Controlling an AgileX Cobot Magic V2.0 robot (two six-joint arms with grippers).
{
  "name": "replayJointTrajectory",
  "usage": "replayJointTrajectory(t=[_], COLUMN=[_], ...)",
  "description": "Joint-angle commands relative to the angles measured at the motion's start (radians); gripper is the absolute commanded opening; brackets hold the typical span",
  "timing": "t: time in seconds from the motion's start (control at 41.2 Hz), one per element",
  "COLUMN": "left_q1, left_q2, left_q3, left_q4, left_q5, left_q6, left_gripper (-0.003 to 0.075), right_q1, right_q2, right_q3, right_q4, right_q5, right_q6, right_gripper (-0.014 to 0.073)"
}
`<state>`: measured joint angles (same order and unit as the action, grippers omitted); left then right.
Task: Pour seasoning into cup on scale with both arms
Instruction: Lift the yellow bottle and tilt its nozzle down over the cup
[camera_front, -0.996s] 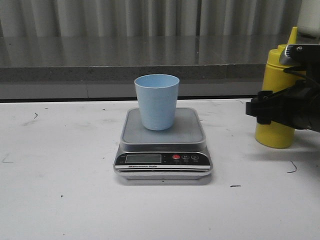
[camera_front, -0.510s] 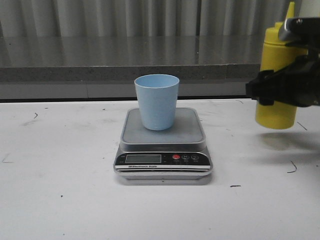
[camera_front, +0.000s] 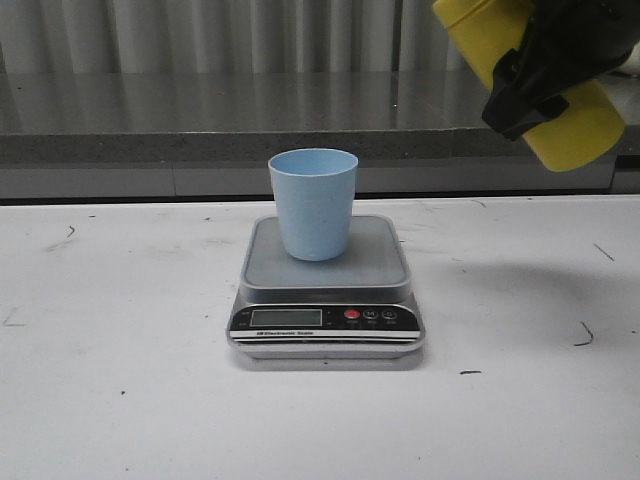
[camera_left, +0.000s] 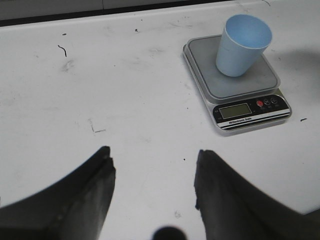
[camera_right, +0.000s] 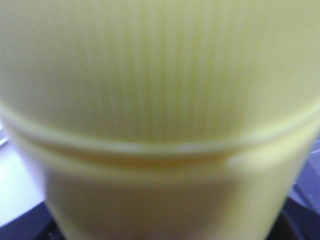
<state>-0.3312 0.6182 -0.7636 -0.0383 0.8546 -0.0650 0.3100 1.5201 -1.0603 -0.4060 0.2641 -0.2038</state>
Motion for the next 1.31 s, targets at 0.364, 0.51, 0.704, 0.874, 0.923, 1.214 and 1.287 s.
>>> replayJointTrajectory(t=[0.364, 0.51, 0.704, 0.874, 0.923, 1.214, 1.287], left_q1=[0.000, 0.000, 0.000, 0.000, 0.000, 0.000, 0.000], left_q2=[-0.001, -0.001, -0.001, -0.001, -0.001, -0.001, -0.001], left_q3=[-0.025, -0.025, -0.025, -0.025, -0.025, -0.025, -0.025], left_q4=[-0.012, -0.012, -0.012, -0.012, -0.012, -0.012, -0.012], left_q5=[-0.071, -0.071, -0.071, -0.071, -0.071, -0.071, -0.071], left_q6=[-0.002, -0.002, -0.002, -0.002, -0.002, -0.002, -0.002], left_gripper=[0.0365, 0.0365, 0.0365, 0.0365, 0.0365, 0.0365, 0.0365], right_q1=[0.209, 0.244, 0.292, 0.323, 0.327, 0.334, 0.334], right_q2=[0.096, 0.133, 0.169, 0.197, 0.203, 0.205, 0.205], right_q3=[-0.196, -0.196, -0.197, -0.197, -0.197, -0.197, -0.197], right_q4=[-0.684, -0.834, -1.033, -1.160, -1.185, -1.205, -1.205], right_q5=[0.325, 0.372, 0.452, 0.533, 0.540, 0.529, 0.529], right_q6=[-0.010, -0.010, -0.010, -0.010, -0.010, -0.010, -0.007], right_gripper=[0.0320, 0.0320, 0.0320, 0.0320, 0.0320, 0.0320, 0.0320])
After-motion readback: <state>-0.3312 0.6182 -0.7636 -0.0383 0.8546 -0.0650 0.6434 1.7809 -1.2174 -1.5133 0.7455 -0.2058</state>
